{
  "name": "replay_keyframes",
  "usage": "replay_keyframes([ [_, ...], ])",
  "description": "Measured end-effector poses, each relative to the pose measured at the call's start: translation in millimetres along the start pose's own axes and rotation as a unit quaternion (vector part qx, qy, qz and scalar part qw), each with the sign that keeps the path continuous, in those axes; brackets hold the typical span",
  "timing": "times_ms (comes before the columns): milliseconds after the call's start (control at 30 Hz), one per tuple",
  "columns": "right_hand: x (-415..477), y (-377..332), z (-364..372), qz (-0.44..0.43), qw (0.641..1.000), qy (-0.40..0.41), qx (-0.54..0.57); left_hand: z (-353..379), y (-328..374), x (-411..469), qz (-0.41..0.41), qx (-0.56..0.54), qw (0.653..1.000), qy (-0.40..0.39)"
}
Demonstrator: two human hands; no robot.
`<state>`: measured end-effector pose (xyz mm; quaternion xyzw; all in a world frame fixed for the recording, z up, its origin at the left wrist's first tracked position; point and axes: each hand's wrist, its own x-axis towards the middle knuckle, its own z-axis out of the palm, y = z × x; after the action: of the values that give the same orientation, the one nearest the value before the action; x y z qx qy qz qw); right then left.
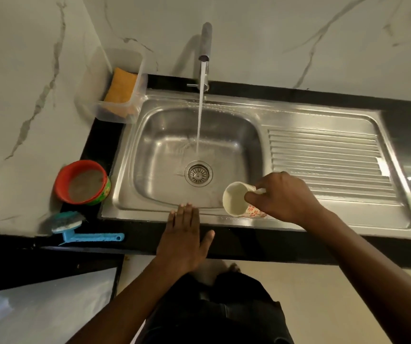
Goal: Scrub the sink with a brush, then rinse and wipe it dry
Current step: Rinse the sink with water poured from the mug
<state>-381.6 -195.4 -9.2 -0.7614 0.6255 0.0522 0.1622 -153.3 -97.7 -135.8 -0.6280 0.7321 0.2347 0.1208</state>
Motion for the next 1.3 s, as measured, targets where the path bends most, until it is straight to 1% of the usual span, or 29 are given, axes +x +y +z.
replay_keyframes([
  [100, -6, -7, 5, -0.023, 1.0, 0.013, -0.005, 1, 8, -2, 0.005, 0.011, 1.0, -0.002],
  [233, -8, -7, 7, -0.034, 0.999, 0.021, -0.008, 6, 32, 7, 0.053, 0.007, 0.999, 0.005],
  [333, -11, 12, 3, -0.034, 0.999, 0.02, 0.001, 9, 54, 17, 0.069, 0.009, 0.998, 0.008],
  [467, -20, 52, -11, -0.003, 1.0, 0.0, 0.027, 10, 72, 25, 0.073, 0.029, 0.997, 0.002],
  [600, -32, 85, -16, 0.022, 0.999, 0.01, 0.04, 6, 63, 26, 0.045, 0.015, 0.999, 0.02],
  [700, -33, 92, -13, 0.021, 0.999, 0.015, 0.03, 3, 51, 21, 0.012, 0.008, 1.0, 0.018],
  [833, -27, 80, -3, -0.006, 1.0, 0.018, 0.025, 0, 33, 9, -0.029, -0.001, 0.998, 0.051],
  [933, -23, 61, 6, -0.04, 0.998, 0.019, 0.042, 1, 30, -1, -0.043, -0.014, 0.998, 0.04],
  [1100, -19, 45, 10, -0.058, 0.997, 0.015, 0.051, 9, 58, 4, 0.025, -0.002, 0.999, 0.038],
  [1233, -27, 70, 8, -0.047, 0.998, 0.01, 0.046, 10, 87, 18, 0.081, 0.009, 0.996, 0.03],
  [1300, -33, 91, 3, -0.018, 0.999, 0.004, 0.041, 11, 100, 25, 0.105, 0.028, 0.994, 0.02],
])
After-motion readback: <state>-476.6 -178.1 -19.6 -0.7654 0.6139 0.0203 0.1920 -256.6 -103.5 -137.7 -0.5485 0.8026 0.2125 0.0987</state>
